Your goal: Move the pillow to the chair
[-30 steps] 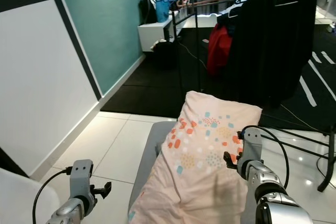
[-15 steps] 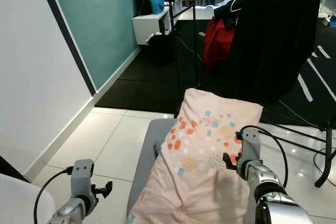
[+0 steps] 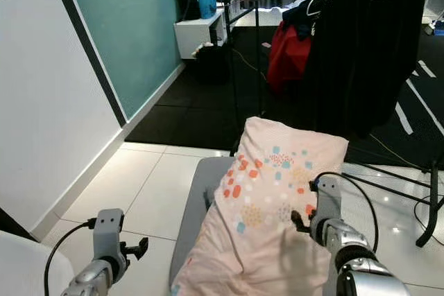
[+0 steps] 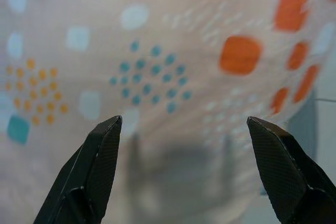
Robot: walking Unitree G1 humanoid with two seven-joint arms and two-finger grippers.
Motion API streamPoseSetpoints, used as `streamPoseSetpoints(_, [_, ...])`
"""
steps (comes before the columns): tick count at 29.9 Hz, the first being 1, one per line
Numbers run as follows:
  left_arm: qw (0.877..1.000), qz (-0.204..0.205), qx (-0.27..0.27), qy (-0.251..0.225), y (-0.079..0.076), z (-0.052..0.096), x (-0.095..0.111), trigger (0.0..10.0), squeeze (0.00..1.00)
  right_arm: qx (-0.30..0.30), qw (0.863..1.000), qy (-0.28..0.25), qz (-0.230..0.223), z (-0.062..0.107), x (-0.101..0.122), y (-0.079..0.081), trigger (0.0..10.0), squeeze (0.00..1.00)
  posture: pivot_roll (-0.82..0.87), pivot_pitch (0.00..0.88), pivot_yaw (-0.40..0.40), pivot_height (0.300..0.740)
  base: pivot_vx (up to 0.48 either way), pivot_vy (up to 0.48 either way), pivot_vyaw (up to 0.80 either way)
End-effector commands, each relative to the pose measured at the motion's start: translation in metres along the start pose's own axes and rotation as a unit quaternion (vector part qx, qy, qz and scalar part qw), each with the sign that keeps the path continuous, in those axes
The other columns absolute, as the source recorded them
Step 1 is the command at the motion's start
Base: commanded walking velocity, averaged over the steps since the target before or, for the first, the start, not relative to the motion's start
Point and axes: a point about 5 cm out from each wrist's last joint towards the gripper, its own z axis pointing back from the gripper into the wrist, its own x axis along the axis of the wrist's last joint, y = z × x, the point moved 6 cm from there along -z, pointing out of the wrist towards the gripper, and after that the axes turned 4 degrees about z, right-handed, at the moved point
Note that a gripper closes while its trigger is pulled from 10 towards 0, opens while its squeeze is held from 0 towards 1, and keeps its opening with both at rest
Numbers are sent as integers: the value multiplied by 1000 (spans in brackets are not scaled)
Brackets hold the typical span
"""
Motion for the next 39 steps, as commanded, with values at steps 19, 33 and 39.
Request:
streamPoseSetpoints(19, [996, 15, 66, -63, 30, 5, 24, 10000, 0, 8, 998, -10, 60, 1, -12, 0, 10000, 0, -237, 24, -57, 740, 0, -82, 0])
streamPoseSetpoints(33, [999, -2, 47, -24, 14, 3, 4, 10000, 0, -5, 998, 20, 64, 0, -23, -1, 10000, 0, -220, 10, -16, 740, 0, -154, 0])
streamPoseSetpoints(39, [999, 2, 47, -26, 14, 4, 3, 10000, 0, -10, 997, 36, 73, 2, -30, -7, 10000, 0, -212, 17, -28, 740, 0, 0, 0])
